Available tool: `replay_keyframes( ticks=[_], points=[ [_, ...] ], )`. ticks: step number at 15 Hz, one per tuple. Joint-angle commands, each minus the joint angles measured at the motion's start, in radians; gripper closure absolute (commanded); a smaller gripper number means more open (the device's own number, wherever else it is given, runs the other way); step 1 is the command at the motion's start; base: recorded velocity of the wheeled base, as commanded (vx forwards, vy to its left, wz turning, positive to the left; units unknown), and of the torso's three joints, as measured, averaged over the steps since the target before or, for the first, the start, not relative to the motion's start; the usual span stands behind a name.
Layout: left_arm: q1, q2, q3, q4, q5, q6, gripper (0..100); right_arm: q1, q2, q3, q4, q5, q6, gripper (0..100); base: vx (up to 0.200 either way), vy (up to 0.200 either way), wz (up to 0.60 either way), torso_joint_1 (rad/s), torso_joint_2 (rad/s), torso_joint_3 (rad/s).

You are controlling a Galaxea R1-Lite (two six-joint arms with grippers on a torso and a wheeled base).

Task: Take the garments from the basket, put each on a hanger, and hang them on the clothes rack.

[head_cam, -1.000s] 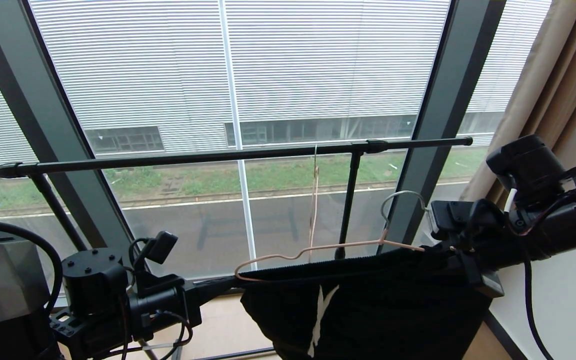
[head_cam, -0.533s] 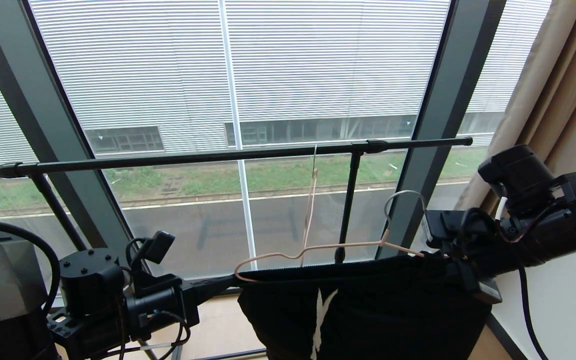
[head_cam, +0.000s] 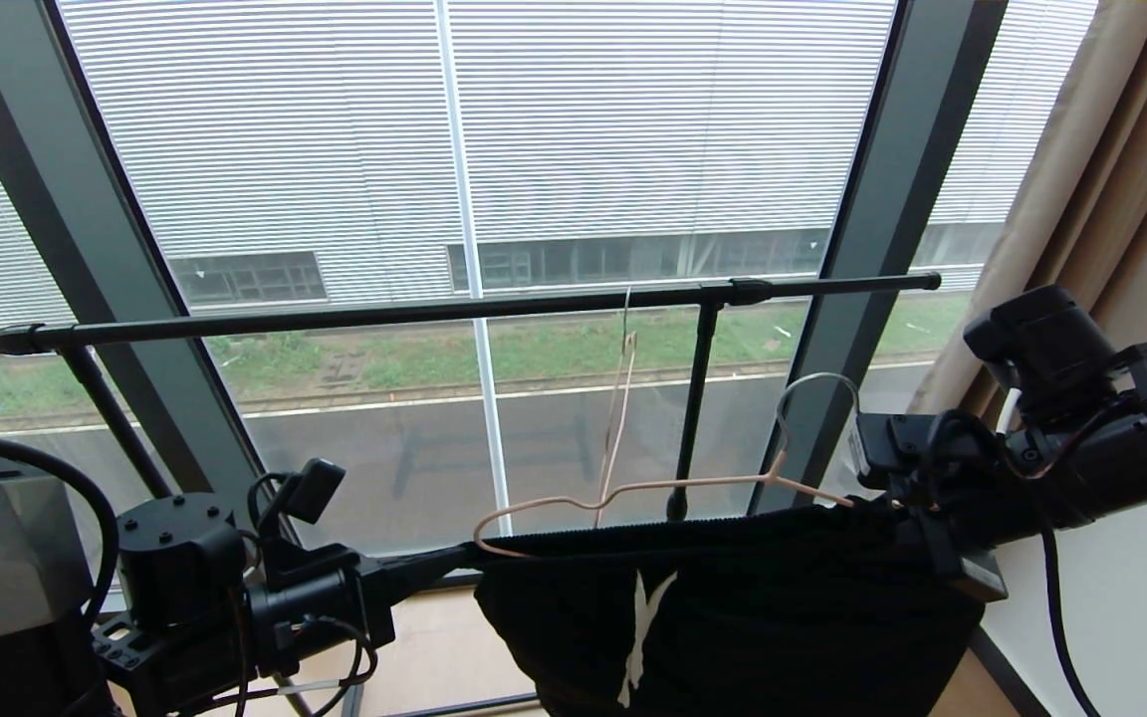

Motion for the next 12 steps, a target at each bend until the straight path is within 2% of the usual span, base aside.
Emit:
replay_keyframes(
  ticks=[1,3,7,12],
  points=[
    [0.004,-0.001,0.000,-0.001,0.001,0.000,100,0.005,0.002,0.008,0.000,-0.007,-0.001,100,0.000,0.000,0.00,0.000,0.00,0.000],
    [0.005,-0.002,0.002,-0.001,0.001,0.000,100,0.017,0.010,0.006,-0.003,-0.042,-0.001,100,0.000,0.000,0.00,0.000,0.00,0.000],
    [0.010,-0.015,0.000,-0.001,0.001,0.000,100,0.020,0.013,0.052,-0.052,-0.056,-0.001,100,0.000,0.000,0.00,0.000,0.00,0.000],
    [0.010,-0.022,0.002,-0.001,0.001,0.000,100,0.048,0.015,0.098,-0.058,-0.082,-0.001,100,0.000,0.000,0.00,0.000,0.00,0.000]
  ],
)
